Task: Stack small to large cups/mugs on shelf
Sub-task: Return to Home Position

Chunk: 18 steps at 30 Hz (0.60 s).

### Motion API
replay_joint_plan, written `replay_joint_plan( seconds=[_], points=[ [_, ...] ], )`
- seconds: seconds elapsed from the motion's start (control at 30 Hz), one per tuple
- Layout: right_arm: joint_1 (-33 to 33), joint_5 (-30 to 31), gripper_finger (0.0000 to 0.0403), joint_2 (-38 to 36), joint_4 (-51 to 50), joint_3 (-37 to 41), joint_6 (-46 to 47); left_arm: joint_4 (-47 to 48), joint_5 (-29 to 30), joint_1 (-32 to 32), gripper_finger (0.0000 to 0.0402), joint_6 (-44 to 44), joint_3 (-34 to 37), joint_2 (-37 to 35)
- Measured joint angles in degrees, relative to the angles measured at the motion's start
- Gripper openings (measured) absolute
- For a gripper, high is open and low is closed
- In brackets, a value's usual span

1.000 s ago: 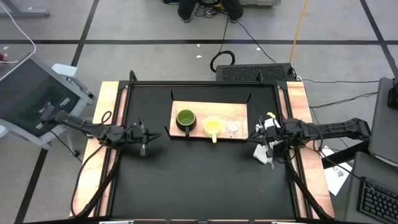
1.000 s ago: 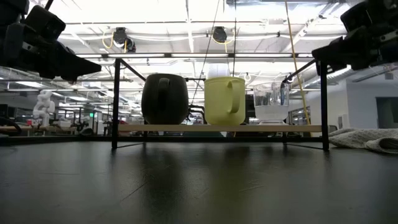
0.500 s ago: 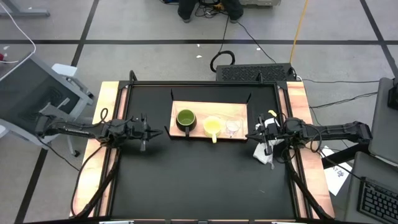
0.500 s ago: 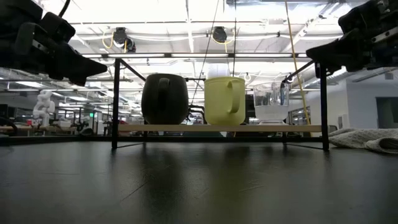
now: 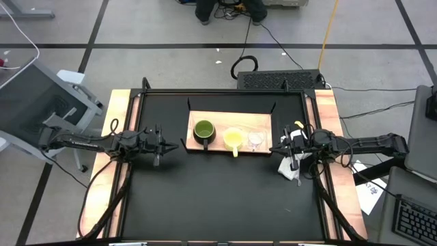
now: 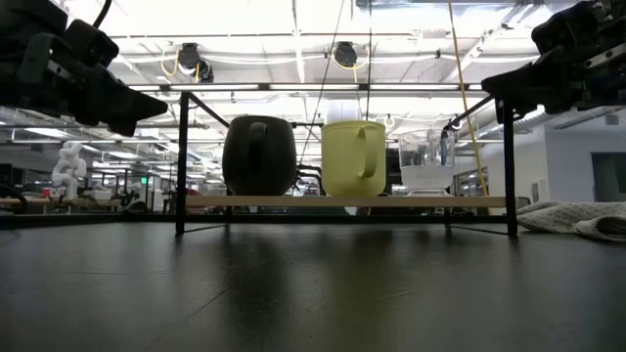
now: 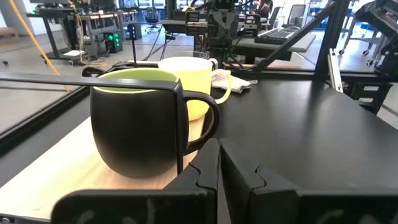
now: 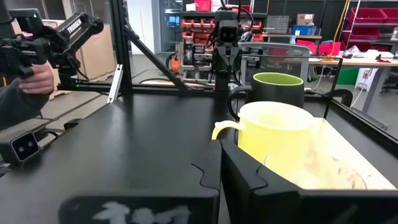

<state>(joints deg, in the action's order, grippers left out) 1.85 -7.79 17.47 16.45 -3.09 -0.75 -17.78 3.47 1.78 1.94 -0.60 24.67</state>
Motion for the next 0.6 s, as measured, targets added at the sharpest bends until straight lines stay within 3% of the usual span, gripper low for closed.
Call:
replay_joint_plan(
  seconds=[0.4,0.6],
  points=[
    [0.0,0.0,0.0,0.0,-0.9,0.0,0.0,-0.3,0.0,0.0,0.0002,-1.4,0.0,0.0],
    [0.0,0.0,0.0,0.0,-0.9,0.1,0.1,-0.3,0.0,0.0,0.0019,-1.5,0.0,0.0]
  ],
)
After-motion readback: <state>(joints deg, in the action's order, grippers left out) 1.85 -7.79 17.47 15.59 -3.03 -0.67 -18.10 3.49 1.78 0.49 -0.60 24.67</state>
